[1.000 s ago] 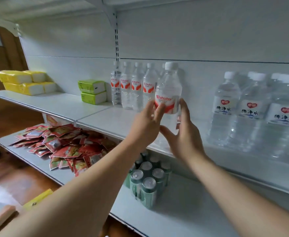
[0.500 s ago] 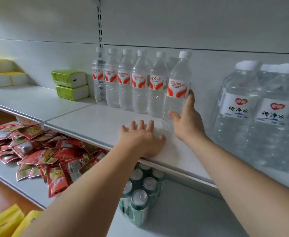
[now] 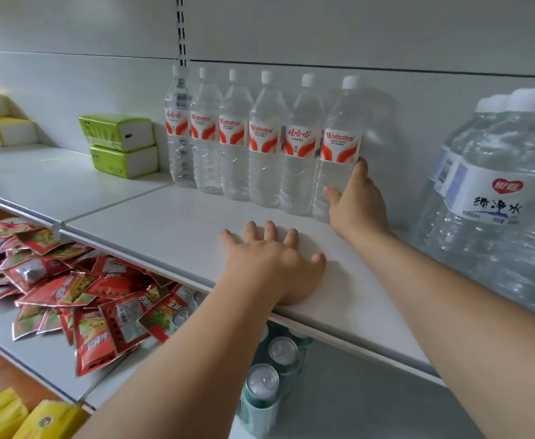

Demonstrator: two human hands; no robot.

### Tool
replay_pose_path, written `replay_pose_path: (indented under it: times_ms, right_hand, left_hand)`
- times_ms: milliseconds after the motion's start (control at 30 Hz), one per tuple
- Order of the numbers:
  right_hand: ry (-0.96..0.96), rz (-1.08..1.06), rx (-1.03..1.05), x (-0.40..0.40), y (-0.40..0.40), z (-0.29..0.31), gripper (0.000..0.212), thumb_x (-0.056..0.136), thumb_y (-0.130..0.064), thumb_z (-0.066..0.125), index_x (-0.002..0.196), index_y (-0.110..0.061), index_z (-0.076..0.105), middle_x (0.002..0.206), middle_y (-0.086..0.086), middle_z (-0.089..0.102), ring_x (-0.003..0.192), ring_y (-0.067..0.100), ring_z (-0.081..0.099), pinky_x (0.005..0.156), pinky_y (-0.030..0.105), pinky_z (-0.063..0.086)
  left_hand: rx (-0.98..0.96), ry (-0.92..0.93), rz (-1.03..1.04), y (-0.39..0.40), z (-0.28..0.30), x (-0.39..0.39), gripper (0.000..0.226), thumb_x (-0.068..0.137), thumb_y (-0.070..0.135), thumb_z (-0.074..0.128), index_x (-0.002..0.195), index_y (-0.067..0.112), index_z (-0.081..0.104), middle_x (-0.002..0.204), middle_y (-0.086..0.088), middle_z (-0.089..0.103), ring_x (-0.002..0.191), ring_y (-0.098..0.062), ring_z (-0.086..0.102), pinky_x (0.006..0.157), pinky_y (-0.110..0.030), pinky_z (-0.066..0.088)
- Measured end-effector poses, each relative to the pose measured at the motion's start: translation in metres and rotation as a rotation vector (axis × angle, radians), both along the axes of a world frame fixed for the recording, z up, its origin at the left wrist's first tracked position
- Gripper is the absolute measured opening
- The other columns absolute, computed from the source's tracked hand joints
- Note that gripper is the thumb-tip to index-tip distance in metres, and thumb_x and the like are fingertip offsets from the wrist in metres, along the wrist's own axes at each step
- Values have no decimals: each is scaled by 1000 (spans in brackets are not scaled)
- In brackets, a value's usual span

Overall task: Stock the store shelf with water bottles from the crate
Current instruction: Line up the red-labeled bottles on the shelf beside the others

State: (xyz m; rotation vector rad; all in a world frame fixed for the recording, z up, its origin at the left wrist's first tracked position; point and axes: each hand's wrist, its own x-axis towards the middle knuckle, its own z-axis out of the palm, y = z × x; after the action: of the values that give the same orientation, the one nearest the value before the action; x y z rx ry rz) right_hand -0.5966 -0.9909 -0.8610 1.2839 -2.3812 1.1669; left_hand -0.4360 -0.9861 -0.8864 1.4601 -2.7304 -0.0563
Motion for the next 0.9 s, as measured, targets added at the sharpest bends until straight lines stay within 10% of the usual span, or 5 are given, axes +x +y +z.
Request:
replay_pose_path:
  times_ms: [200,400,567,900]
  right_hand:
    - [19,-77,69,7,2,-5,60,101,-35,52,146,-3,28,138,24,48,122,43,52,91,45,44]
    - [210,-97,56,36,45,-2,45,101,-36,50,133,-4,44,131,18,49,115,37,53,78,39,43]
    - [410,334,-201,97,86,-5,37,95,-35,60,118,-6,61,113,14,64,98,31,62,74,36,52]
    - [245,1003,-202,305,115,-87,30,91,-31,62,113,-10,63,103,9,62,94,30,61,81,43,52]
  left_hand:
    - [-75,149,-5,6,3,4,61,91,67,24,129,28,51,137,-4,51,133,-27,39,108,-58,25]
    - [-183,747,102,33,8,22,34,99,37,46,128,19,50,121,0,64,111,-22,56,85,-36,46]
    - [-33,1326,125,41,1,76,32,90,28,66,120,23,57,102,10,70,100,-2,65,89,-34,54]
    - [-92,971,394,103,-75,319,20,84,37,63,87,18,68,73,3,71,73,-14,68,70,-29,52]
